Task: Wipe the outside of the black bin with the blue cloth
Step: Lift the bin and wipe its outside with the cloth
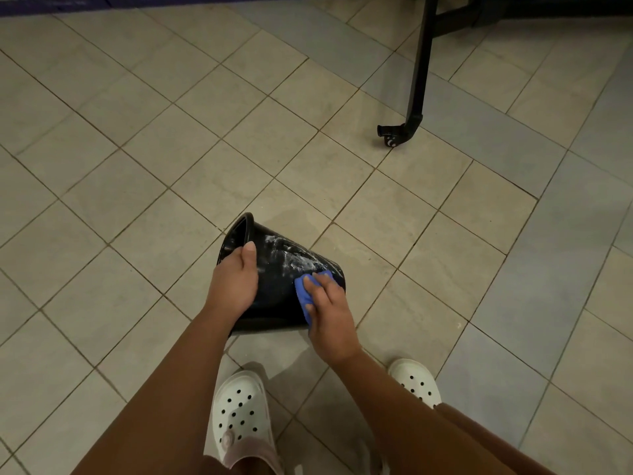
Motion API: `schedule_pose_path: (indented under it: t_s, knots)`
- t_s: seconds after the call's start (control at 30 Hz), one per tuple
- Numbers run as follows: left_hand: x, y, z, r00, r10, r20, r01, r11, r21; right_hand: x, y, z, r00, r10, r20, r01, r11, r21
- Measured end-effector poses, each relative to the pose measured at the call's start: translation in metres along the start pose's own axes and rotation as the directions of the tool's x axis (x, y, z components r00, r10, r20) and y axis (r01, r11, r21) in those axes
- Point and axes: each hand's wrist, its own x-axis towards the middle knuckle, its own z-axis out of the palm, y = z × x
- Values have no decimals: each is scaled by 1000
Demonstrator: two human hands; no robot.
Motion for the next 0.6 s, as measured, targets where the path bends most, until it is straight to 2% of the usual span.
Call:
schedule_pose_path:
  t_s: [0.1, 0.2, 0.27, 0.43, 0.6]
  knots:
    - [0, -3, 0, 1000, -1, -3, 1, 1000, -20, 15, 4, -10, 996, 35, 80, -37, 999, 15]
    - [-3, -3, 1, 1000, 7, -8, -8, 1000, -27, 20, 7, -12, 972, 221, 82, -227, 971, 70]
    - [-4, -2, 1, 1000, 15, -14, -15, 1000, -14, 19, 3, -12, 952, 296, 78, -301, 951, 65]
    - [-4, -2, 0, 1000, 16, 15, -17, 999, 50, -2, -18, -3, 958, 283, -48, -285, 958, -37]
    - [-3, -2, 0, 1000, 14, 27, -15, 999, 31, 7, -11, -5, 991, 137, 3, -137, 990, -38]
